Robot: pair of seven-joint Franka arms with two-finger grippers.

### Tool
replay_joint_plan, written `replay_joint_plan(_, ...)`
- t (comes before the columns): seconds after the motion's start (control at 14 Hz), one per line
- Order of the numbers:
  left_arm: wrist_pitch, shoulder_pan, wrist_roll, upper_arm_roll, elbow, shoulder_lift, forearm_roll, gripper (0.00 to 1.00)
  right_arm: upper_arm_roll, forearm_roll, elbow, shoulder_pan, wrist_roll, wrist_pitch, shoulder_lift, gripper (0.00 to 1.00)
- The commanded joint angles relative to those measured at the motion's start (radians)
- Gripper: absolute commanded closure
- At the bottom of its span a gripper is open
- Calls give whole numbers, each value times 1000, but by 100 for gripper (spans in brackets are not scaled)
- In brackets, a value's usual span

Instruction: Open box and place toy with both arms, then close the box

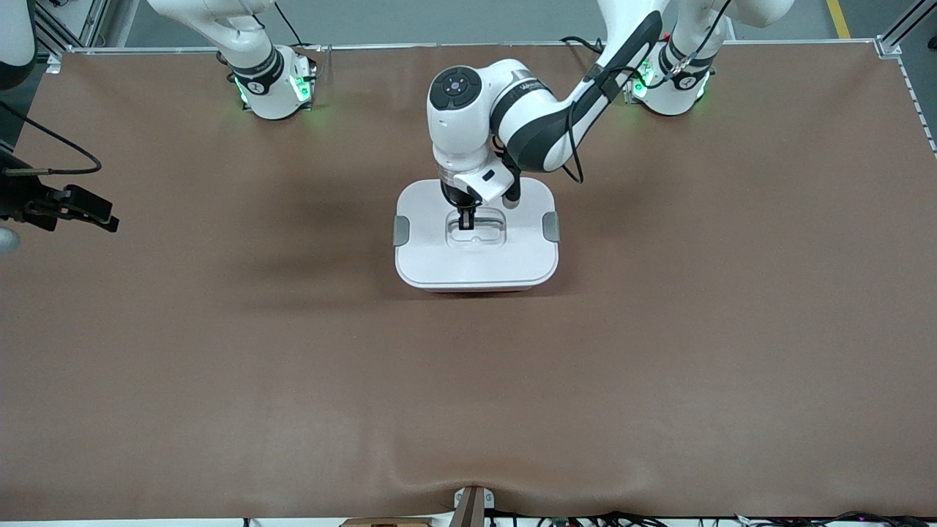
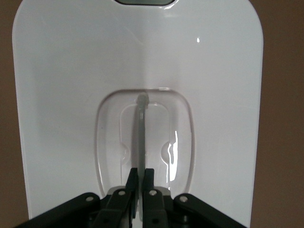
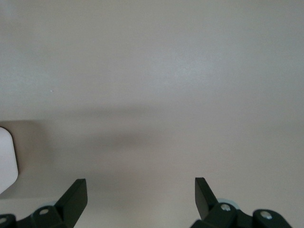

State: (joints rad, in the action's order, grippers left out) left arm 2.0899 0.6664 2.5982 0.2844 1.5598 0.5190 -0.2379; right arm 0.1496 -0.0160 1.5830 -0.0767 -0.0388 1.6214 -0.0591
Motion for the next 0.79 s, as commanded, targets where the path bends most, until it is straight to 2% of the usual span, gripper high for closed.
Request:
replay_joint_plan(0.0,3,13,25,-2,0,9,-24,100,-2,4,8,0,3,6,5,0)
replay_joint_plan(0.72,-14,24,37,-2,5,4,-24,100,-2,-2,8,-2,3,6,-2,0)
